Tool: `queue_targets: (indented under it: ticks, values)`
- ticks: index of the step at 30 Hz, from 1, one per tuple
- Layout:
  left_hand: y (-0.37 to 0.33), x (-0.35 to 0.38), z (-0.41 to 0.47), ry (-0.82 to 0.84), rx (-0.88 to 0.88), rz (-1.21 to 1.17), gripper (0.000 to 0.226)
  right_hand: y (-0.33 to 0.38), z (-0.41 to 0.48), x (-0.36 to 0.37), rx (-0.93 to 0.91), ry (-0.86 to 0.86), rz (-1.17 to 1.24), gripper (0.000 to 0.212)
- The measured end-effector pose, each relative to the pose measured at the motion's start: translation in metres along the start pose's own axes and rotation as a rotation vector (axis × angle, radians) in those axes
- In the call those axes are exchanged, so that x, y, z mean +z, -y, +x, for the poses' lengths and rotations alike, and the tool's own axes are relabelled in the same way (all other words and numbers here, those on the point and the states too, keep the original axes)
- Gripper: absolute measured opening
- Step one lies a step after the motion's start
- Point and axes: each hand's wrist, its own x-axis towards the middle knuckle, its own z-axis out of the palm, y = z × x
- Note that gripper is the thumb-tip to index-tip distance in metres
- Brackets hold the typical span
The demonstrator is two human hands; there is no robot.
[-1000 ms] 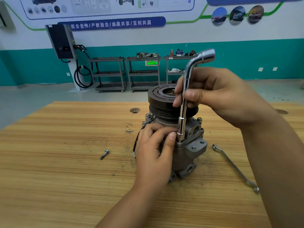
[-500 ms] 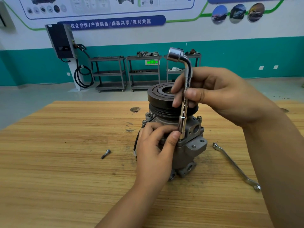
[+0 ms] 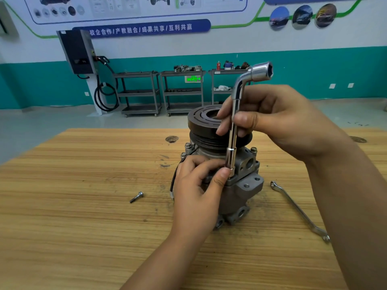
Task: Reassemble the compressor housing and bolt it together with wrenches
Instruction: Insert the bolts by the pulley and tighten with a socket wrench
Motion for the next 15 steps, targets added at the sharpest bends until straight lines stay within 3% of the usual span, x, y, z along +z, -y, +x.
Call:
queue_targets:
  ticks: [3, 6, 11, 15]
  values:
    - [-0.0005, -0.0003, -0.0002, -0.005, 0.009, -0.013, 0.005, -0.0017, 0.0016, 0.0035, -0.018, -0.084, -0.015, 0.009]
    - [-0.0013, -0.0006, 0.0002, -0.013, 0.016, -0.01, 0.008, -0.0031, 0.0031, 0.0058, -0.031, -0.182, -0.063, 0.024]
    - [-0.0009, 0.0003, 0.0005, -0.011, 0.006, -0.01, 0.011, -0.0004, -0.0002, 0.0005, -0.012, -0.038, -0.004, 0.013]
    - [-0.0016, -0.0005, -0.0003, -0.004, 0.004, -0.025, 0.009, -0.0026, 0.0014, 0.0035, -0.021, -0.122, 0.001, 0.018]
